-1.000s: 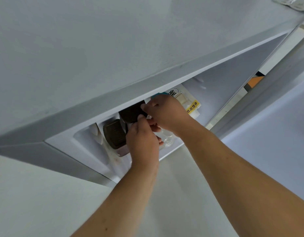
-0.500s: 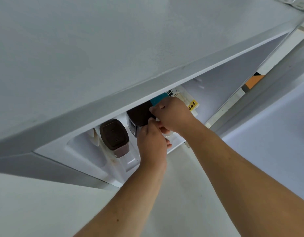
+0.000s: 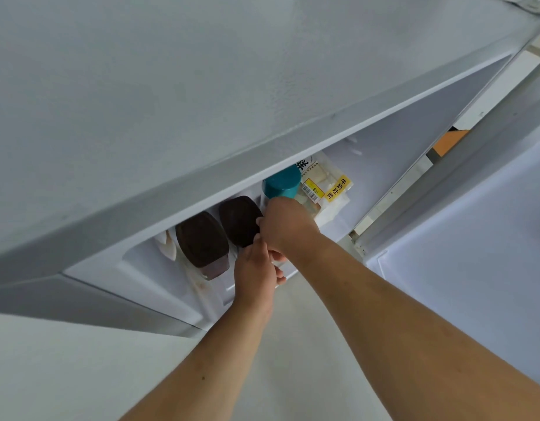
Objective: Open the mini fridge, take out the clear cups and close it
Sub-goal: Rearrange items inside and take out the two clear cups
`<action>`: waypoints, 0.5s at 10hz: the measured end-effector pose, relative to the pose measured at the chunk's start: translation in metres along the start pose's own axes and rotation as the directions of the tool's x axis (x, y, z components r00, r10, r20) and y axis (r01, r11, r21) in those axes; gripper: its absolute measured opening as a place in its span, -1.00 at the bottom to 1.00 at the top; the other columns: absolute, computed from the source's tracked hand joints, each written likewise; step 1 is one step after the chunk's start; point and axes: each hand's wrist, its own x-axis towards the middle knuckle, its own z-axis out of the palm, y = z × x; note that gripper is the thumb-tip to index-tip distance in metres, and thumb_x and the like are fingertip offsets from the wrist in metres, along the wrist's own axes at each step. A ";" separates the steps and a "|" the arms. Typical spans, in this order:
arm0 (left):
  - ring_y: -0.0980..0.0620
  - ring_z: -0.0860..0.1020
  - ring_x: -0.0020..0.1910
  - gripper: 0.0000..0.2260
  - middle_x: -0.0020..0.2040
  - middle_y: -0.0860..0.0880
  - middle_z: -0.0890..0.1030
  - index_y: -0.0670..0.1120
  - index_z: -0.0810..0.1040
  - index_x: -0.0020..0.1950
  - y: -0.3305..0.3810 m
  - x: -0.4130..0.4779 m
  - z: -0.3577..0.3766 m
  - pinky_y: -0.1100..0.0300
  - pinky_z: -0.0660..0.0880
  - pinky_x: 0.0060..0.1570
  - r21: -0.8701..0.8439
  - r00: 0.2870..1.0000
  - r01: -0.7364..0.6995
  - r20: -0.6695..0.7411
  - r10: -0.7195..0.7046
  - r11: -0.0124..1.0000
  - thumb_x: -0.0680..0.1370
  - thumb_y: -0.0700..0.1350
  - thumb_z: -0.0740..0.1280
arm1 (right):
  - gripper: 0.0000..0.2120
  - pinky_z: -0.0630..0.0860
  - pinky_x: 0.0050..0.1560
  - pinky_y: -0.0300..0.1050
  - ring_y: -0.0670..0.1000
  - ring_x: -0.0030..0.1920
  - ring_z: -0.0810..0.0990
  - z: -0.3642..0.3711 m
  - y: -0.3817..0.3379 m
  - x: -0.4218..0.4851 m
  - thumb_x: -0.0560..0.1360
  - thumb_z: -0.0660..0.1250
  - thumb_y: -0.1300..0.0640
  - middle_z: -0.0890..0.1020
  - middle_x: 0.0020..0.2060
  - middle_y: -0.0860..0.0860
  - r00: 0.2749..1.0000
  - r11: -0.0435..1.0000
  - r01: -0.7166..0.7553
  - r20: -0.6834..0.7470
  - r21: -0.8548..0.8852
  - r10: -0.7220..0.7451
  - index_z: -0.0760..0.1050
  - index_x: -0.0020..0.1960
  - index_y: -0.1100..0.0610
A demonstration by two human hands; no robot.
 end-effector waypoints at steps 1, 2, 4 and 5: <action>0.09 0.63 -0.41 -0.75 -0.25 0.09 0.71 0.06 0.62 -0.04 -0.011 -0.003 -0.008 0.08 0.63 -0.26 0.056 0.998 -0.064 -0.023 0.066 0.996 0.70 0.09 0.22 | -0.91 0.41 -0.17 -0.14 0.00 -0.20 0.55 0.006 -0.001 -0.008 0.62 0.38 0.09 0.48 -0.32 -0.05 0.999 0.997 0.009 -0.054 0.075 -0.005 0.58 0.04 0.10; -0.02 0.71 -0.07 -0.88 -0.01 0.08 0.72 0.07 0.56 0.09 -0.029 -0.009 -0.023 -0.13 0.67 0.01 0.252 0.955 -0.248 -0.097 0.279 0.935 0.64 0.08 0.32 | -0.81 0.53 -0.23 -0.06 0.08 -0.17 0.58 0.017 0.000 -0.028 0.55 0.42 0.16 0.59 -0.13 0.01 0.942 0.985 0.162 -0.308 0.058 -0.137 0.54 0.15 0.10; -0.05 0.57 0.33 -0.44 0.41 -0.01 0.54 0.04 0.35 0.55 -0.047 -0.008 -0.038 -0.08 0.53 0.30 0.382 0.904 -0.354 -0.097 0.418 0.854 0.59 -0.17 0.43 | -0.54 0.41 0.42 0.18 0.24 0.46 0.38 0.042 0.009 -0.045 0.63 0.32 0.10 0.45 0.47 0.14 0.843 0.869 0.491 -0.219 -0.057 -0.491 0.41 0.52 0.08; -0.04 0.54 0.38 -0.34 0.45 0.01 0.52 0.10 0.28 0.60 -0.043 -0.003 -0.034 -0.14 0.50 0.35 0.411 0.920 -0.344 -0.034 0.391 0.844 0.57 -0.25 0.42 | -0.56 0.27 0.52 0.18 0.21 0.58 0.20 0.046 0.012 -0.036 0.68 0.24 0.08 0.33 0.57 0.10 0.833 0.844 0.518 -0.143 -0.140 -0.535 0.37 0.55 0.03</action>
